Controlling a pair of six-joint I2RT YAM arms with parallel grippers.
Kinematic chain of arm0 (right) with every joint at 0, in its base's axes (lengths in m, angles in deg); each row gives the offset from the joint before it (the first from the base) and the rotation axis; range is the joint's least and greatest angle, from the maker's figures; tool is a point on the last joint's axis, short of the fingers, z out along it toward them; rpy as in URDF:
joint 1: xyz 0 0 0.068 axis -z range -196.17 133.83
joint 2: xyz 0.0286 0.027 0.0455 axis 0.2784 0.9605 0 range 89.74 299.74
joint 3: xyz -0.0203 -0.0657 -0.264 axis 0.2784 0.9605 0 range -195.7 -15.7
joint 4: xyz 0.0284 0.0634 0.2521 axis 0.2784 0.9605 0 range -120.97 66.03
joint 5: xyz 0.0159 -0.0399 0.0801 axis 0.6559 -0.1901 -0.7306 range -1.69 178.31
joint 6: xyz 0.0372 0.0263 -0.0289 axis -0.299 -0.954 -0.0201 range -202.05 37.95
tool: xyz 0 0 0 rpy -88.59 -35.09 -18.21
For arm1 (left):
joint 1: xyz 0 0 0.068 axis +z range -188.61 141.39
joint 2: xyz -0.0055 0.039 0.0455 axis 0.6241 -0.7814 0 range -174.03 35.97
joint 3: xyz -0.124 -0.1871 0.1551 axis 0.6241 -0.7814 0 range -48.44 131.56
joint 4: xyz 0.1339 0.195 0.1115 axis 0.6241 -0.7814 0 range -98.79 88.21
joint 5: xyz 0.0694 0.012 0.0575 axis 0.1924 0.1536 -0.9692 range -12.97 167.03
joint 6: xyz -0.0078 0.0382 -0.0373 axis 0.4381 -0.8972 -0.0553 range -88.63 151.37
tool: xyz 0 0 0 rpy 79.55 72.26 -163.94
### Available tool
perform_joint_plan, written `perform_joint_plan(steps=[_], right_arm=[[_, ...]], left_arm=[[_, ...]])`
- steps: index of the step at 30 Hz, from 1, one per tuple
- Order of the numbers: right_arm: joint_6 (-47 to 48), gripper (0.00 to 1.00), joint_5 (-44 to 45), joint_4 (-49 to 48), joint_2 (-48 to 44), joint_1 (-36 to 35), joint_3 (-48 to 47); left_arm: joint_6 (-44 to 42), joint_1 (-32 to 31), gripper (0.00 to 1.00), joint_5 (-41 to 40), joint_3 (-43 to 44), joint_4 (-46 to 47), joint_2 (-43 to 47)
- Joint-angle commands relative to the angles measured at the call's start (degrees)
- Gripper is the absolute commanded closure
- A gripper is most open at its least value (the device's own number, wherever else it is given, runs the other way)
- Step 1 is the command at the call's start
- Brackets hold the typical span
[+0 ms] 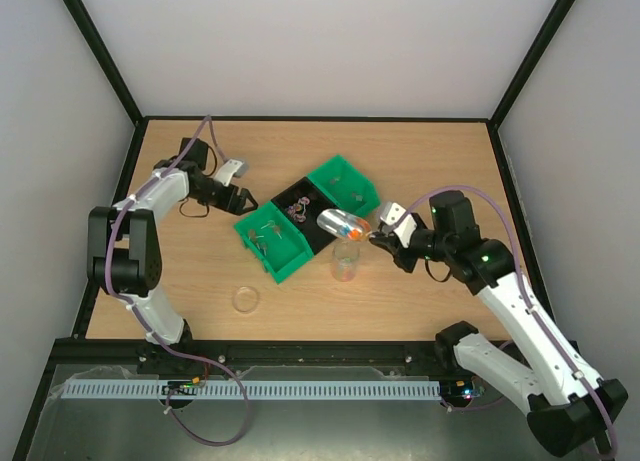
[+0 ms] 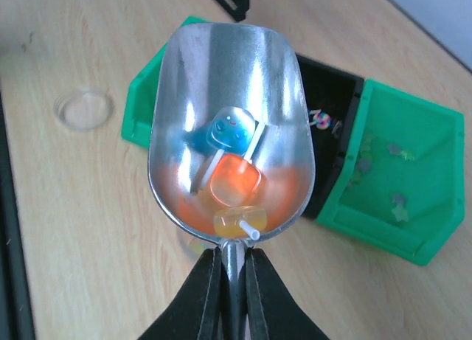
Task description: Pack the candies
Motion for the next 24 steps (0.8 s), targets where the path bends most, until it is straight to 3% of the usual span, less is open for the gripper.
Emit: perform_joint_plan(steps=[1,13,24], right_arm=[[7.4,0.99,0.28,15.81,-3.04,0.47,-3.18],[9.97,0.99,6.29,28.3,-6.53,0.46,-6.52],[9.6,0.99,9.81,31.58,1.33,0.47,-9.8]], left_arm=[[0.15,-0.7,0.21,-0.34,2.0,-1.57,-1.25],[0.37,-1.72,0.21,-0.4,4.76,-2.01,-3.37],[0.49,-1.89,0.21,0.07,5.45,-1.83,-4.46]])
